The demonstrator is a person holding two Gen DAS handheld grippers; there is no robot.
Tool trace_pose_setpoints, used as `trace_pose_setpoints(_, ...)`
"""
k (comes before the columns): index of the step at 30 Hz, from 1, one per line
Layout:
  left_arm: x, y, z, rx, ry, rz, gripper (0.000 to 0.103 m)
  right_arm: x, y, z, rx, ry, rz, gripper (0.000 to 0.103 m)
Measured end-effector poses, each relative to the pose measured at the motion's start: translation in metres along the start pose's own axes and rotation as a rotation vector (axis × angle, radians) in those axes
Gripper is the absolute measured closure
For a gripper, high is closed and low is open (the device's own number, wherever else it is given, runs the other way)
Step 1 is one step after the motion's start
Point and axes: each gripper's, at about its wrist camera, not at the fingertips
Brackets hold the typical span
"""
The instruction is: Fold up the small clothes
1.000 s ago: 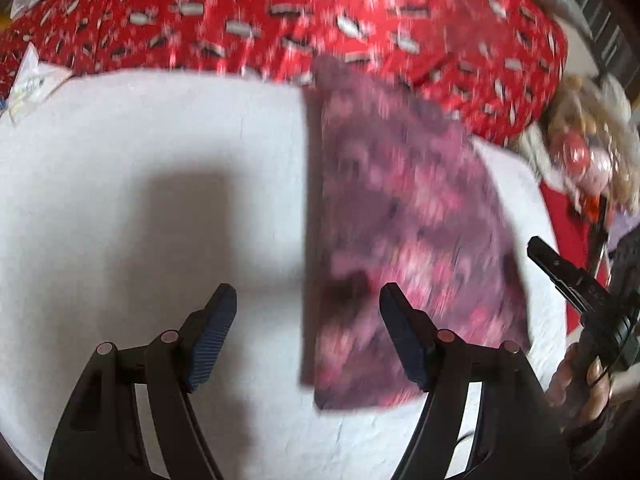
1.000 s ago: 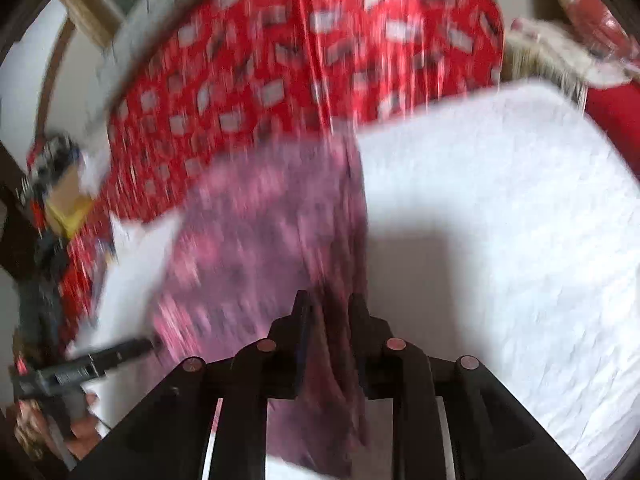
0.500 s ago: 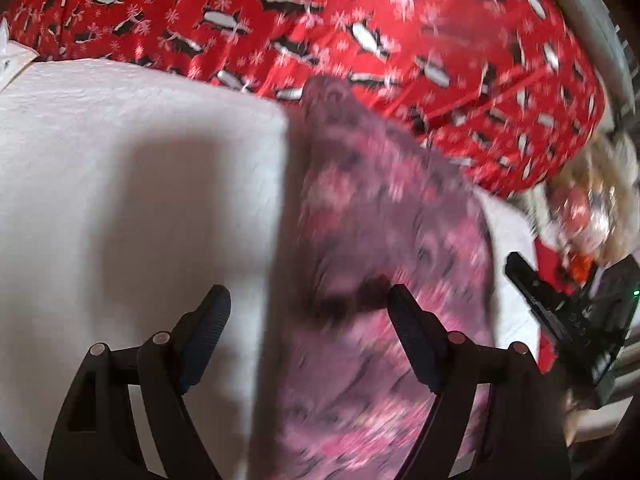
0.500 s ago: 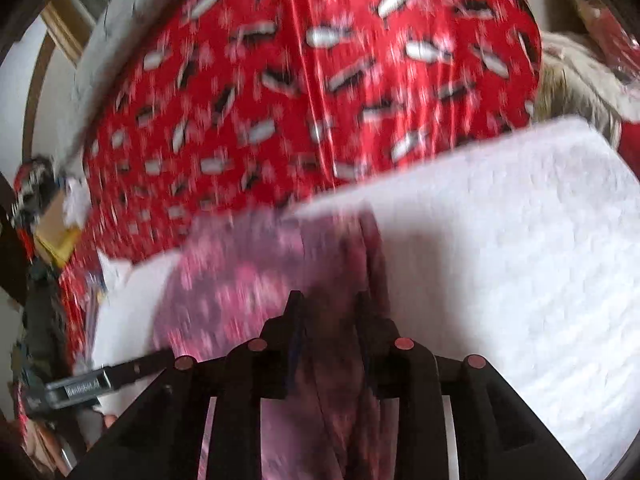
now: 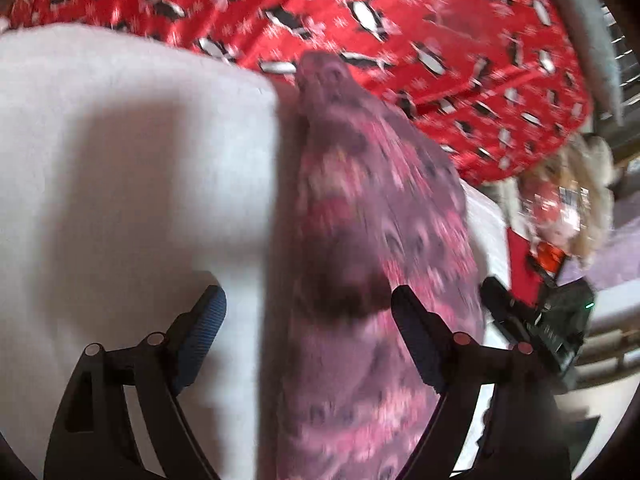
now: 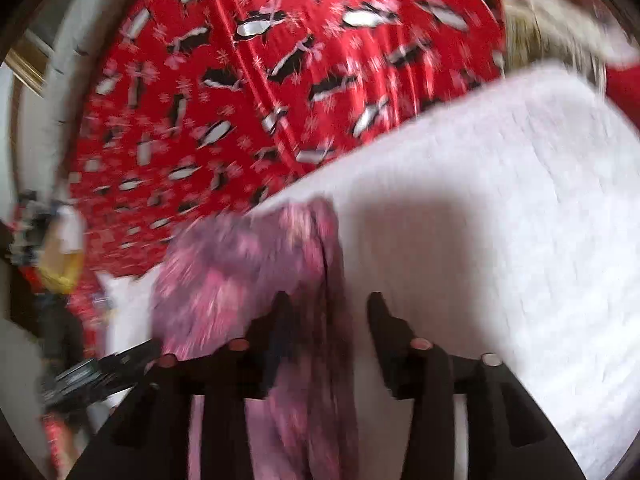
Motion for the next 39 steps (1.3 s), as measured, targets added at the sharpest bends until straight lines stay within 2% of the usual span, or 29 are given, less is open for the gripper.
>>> trace_pose_setpoints(1, 0.0, -0.008, -0.001, -0.011, -0.01, 0.014, 0.017, -0.008, -0.014, -0.005, 0.005, 0.069, 0.026, 0.049)
trace_pose_setpoints(3, -0.007, -0.018, 0.0, -0.016, -0.017, 0.038, 0.015, -0.015, -0.036, -0.005, 0.03, 0.159, 0.042, 0.048)
trace_pose_setpoints(5, -0.017, -0.024, 0.005, 0.008, -0.028, 0.049, 0.015, -0.008, -0.049, -0.008, 0.007, 0.194, -0.004, 0.045)
trace_pose_setpoints(7, -0.026, -0.02, 0.01, 0.02, -0.025, 0.047, 0.015, 0.0, -0.05, -0.001, 0.027, 0.222, -0.015, 0.042)
trace_pose_setpoints(8, -0.03, -0.02, 0.011, 0.01, 0.006, 0.038, 0.018, 0.006, -0.048, 0.006, 0.043, 0.221, -0.017, 0.042)
trace_pose_setpoints(10, -0.037, -0.017, 0.012, -0.028, 0.1, 0.043, 0.051, 0.018, -0.043, 0.013, 0.05, 0.192, -0.035, 0.046)
trace_pose_setpoints(11, -0.04, -0.018, 0.011, -0.04, 0.141, 0.055, 0.056, 0.025, -0.04, 0.014, 0.042, 0.157, -0.051, 0.057)
trace_pose_setpoints(13, -0.045, -0.021, 0.005, -0.067, 0.159, 0.065, 0.073, 0.034, -0.036, 0.012, 0.032, 0.118, -0.084, 0.069)
trace_pose_setpoints(16, -0.057, -0.027, -0.008, -0.111, 0.183, 0.099, 0.077, 0.056, -0.034, -0.001, -0.007, 0.042, -0.194, 0.077)
trace_pose_setpoints(21, -0.062, -0.049, -0.046, -0.179, 0.189, 0.121, 0.077, 0.086, -0.038, -0.036, -0.057, -0.001, -0.264, 0.079)
trace_pose_setpoints(28, -0.035, -0.091, -0.102, -0.228, 0.208, 0.132, 0.077, 0.135, -0.071, -0.077, -0.073, 0.031, -0.297, 0.079)
trace_pose_setpoints(34, -0.003, -0.116, -0.136, -0.241, 0.261, 0.118, 0.077, 0.168, -0.116, -0.081, -0.047, 0.078, -0.284, 0.078)
trace_pose_setpoints(39, 0.031, -0.139, -0.154, -0.219, 0.274, 0.086, 0.077, 0.188, -0.153, -0.08, -0.013, 0.107, -0.268, 0.078)
Point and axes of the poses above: each gripper's, at about its wrist camera, not at the fingertips, and z roughly the way its jaws point, x to its left, y to its top, and after that the axes turned 9 degrees about -z, right-handed
